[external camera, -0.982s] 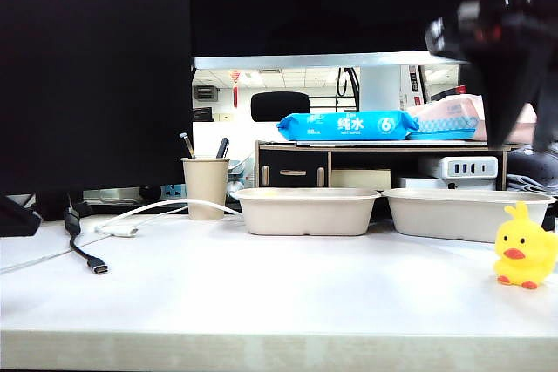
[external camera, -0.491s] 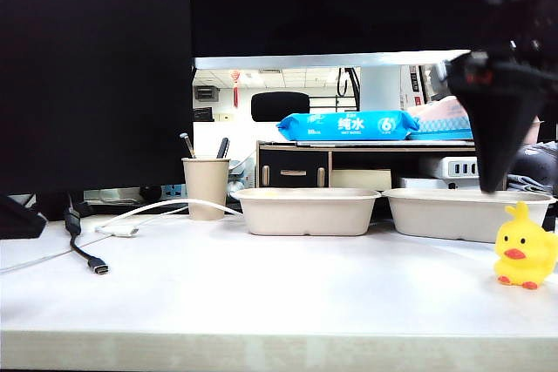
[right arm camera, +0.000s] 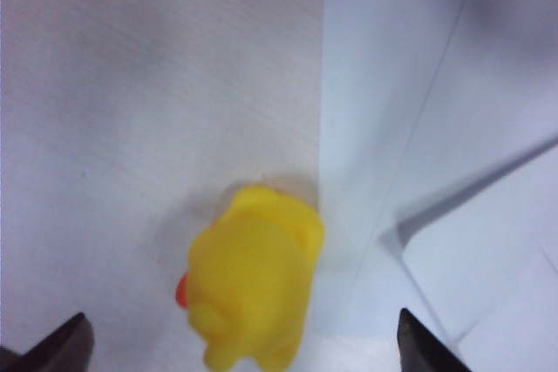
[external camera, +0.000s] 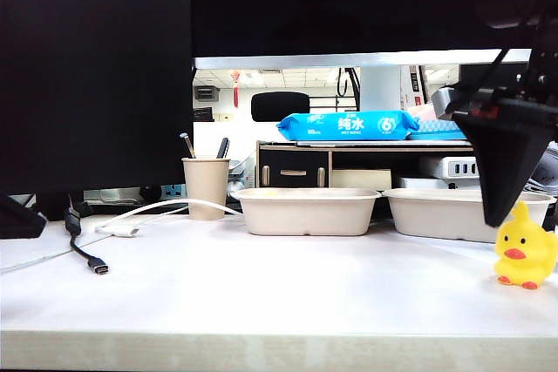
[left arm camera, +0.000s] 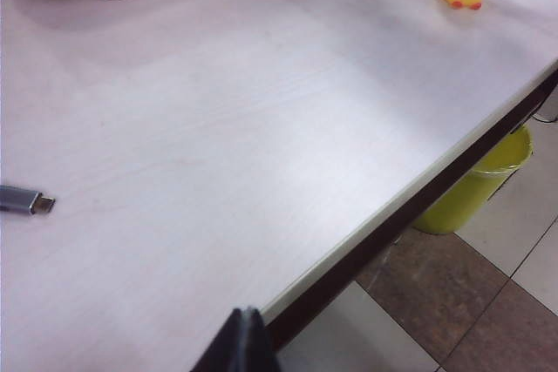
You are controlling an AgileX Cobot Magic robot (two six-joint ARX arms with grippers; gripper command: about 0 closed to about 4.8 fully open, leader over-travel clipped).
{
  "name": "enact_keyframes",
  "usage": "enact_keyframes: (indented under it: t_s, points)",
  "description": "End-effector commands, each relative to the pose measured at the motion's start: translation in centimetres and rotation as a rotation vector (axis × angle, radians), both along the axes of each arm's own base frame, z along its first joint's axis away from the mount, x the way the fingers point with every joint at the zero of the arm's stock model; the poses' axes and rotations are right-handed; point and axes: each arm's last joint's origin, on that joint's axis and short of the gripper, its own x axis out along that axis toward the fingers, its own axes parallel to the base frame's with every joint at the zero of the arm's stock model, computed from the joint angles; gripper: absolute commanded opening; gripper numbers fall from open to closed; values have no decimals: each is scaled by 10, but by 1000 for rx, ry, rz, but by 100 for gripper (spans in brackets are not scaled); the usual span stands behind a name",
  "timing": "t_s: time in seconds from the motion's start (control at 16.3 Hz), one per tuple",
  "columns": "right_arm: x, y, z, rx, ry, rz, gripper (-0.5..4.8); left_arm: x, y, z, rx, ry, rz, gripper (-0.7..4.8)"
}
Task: Put the dolls with similar colors into the same paper box, while dolls with different colors go into separate paper boxes.
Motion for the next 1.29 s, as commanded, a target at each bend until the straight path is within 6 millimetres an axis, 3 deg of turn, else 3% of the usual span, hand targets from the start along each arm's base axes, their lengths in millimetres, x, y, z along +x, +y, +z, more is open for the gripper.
enact_keyframes:
  t_s: [0.06,0.31,0.61,0.98,1.04,1.29]
  points:
    - [5,2,-3,17,-40,2,473,0,-1,2,-12,-12,-4,-5]
    - [12,6,-20,-5,27,11,472,0,-1,2,-12,-12,-4,-5]
    - [12,27,-28,-9,14,83,471,0,-1,2,-12,-12,-4,-5]
    - [10,23,-31,-142,15,51,457,0,-1,3,-13,-13,-3,-5]
    - [10,23,-31,-143,18,51,447,0,-1,2,-12,-12,-4,-5]
    - [9,23,-31,-145,30,52,299,0,-1,3,-12,-12,-4,-5]
